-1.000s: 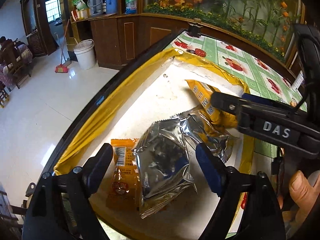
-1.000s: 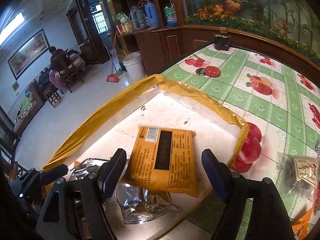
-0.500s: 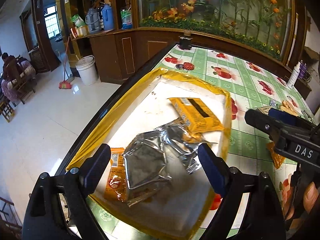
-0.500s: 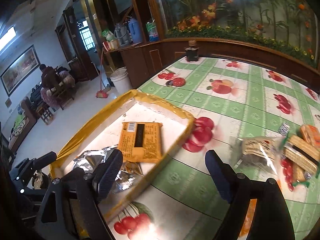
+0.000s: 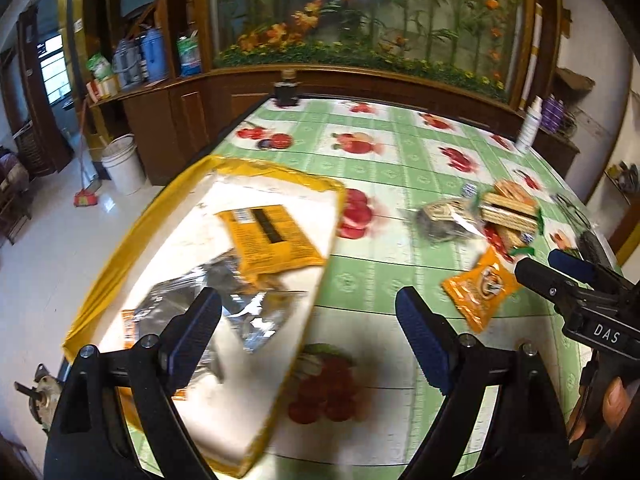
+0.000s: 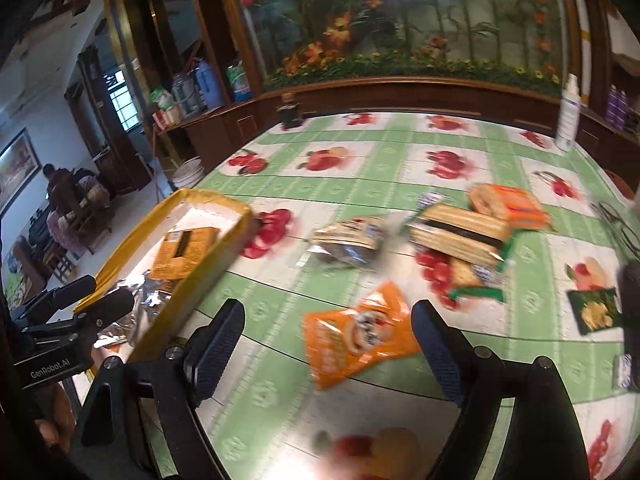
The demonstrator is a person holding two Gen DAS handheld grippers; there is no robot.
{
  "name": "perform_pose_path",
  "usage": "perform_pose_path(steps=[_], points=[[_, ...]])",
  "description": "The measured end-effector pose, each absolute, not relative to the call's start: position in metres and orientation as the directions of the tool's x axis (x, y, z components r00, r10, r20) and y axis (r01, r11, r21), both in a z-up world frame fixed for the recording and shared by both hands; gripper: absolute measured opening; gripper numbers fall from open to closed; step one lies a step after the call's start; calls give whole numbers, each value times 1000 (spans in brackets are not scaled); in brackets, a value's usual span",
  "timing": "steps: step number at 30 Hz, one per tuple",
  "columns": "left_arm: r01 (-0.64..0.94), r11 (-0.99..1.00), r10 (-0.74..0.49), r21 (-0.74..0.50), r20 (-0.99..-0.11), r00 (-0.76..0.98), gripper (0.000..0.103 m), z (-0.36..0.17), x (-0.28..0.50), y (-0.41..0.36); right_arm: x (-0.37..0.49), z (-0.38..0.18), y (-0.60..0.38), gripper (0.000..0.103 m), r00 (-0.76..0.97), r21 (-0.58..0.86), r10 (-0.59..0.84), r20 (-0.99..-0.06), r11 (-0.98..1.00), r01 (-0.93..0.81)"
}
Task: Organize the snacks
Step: 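Move both tools back toward the orange bag and cracker pack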
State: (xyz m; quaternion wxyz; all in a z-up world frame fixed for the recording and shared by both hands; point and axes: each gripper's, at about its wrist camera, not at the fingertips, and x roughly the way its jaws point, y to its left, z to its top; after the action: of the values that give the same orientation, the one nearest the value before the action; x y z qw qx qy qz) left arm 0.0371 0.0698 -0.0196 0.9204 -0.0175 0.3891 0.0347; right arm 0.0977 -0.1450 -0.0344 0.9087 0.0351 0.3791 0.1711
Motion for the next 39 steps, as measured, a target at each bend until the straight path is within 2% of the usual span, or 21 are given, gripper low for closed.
perform_pose_path(steps=[8, 16, 25, 39], points=[[118, 993, -82, -4, -743, 664, 89, -29, 52, 5, 98, -45, -205, 87, 668, 208, 275, -692, 961, -180], [248, 968, -176, -30, -785, 595, 89, -46, 67, -35, 116, -42, -236, 88, 689, 210, 260, -676, 965, -159], [320, 947, -186, 5, -806, 562, 89, -61, 91, -63, 163, -40, -234, 88, 678, 184, 337, -653, 939, -290], [392, 920, -212, 7, -833, 511, 89, -83, 117, -72, 214, -58, -204, 88, 573, 71, 414, -707, 848, -526]])
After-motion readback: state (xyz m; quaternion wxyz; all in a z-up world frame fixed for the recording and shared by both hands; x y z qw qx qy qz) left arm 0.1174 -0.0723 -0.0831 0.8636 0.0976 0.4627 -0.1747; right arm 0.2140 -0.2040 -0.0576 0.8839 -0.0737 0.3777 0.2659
